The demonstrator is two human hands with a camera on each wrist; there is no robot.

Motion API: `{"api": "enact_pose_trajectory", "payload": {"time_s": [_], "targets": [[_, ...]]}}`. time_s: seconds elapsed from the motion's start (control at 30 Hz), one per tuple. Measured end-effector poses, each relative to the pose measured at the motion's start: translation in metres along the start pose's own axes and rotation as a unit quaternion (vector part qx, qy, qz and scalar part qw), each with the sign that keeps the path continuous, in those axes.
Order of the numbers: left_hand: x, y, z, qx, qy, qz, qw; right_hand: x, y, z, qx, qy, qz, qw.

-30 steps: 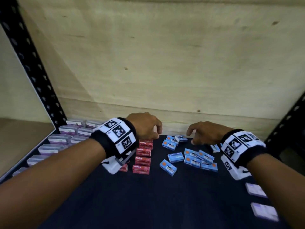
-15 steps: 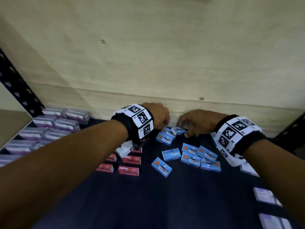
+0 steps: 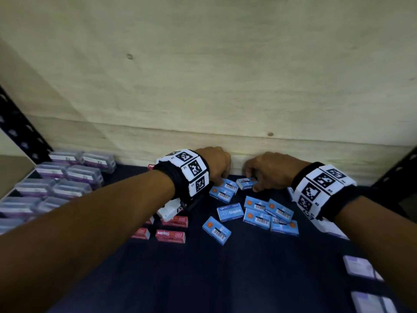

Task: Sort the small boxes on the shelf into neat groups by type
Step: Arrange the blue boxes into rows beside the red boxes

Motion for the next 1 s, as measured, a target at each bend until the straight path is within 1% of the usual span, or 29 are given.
{"api": "enact_pose_trajectory", "payload": {"time_s": [0.13,0.3,0.43,0.6,0.8,0.87,1.0], "targets": [[-0.001,0.006,0.007,-0.004,-0.005,0.012,1.000,-0.014,0.014,0.003,0.016,-0.020,0.008,1.000],[-0.003,0.009,0.011,-0.008,-0.014,0.018,1.000,-0.028,0.022,0.004,0.006,-0.037,0.015,0.999],[-0.003,0.011,0.010,0.004,-0.017,0.019,1.000,-0.032,0.026,0.005,-0.008,-0.034,0.033,0.999],[-0.006,0.017,0.012,0.042,-0.026,0.021,0.999,-0.034,0.027,0.004,0.003,-0.028,0.045,0.999],[-0.004,0.017,0.016,0.061,-0.071,0.038,0.995,-0.036,0.029,0.003,0.017,-0.021,0.053,0.998],[-0.003,0.015,0.015,0.052,-0.070,0.032,0.996,-0.037,0.029,0.003,0.016,-0.023,0.060,0.998],[0.000,0.008,0.013,0.046,-0.046,0.016,0.998,-0.038,0.032,0.005,0.023,-0.030,0.069,0.997]]}}
Point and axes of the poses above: each hand's wrist, its own x-axis towards the middle knuckle, its own z-axis out of the palm, y = z × x, the point moved 9 cm from there along x, towards the middle knuckle, and after that the axes turned 4 degrees about z, right-handed, at the moved point
